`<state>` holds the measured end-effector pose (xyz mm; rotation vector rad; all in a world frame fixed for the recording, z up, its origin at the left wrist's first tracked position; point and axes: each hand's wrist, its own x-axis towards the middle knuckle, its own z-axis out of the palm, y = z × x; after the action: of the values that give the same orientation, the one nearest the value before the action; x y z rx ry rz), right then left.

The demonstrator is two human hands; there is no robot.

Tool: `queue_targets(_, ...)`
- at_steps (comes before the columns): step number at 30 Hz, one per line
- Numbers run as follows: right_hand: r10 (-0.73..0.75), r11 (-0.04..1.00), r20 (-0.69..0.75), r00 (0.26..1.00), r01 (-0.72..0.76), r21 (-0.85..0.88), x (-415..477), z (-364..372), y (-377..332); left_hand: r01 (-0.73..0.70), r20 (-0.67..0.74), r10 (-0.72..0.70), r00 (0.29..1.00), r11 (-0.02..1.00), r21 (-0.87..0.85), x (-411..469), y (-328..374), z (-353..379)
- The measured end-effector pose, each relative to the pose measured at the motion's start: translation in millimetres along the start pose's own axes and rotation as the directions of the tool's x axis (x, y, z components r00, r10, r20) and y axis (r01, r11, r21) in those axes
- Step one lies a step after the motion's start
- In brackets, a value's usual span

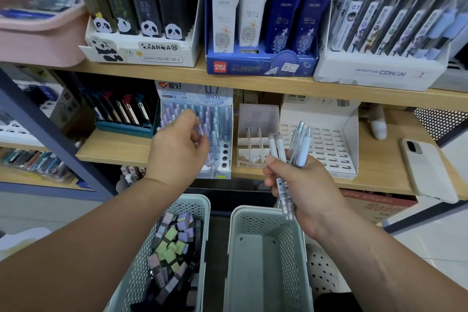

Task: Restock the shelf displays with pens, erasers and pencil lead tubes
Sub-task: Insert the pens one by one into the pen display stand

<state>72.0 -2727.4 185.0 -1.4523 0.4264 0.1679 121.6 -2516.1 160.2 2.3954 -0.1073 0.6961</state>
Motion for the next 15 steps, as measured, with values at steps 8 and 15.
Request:
queue_targets(8,0.021,1.000,0.082,0.996,-0.021,0.000,-2.9,2.5,-3.1,-0.156,0.030,0.153,0.988,0.977,0.145,-3.9,-9.0,3.4)
queue_targets(15,-0.020,1.000,0.246,0.969,0.024,-0.012,-9.3,14.4,-6.9,0.267,0.198,-0.209,0.958,0.904,-0.334,-12.5,34.7,-21.8)
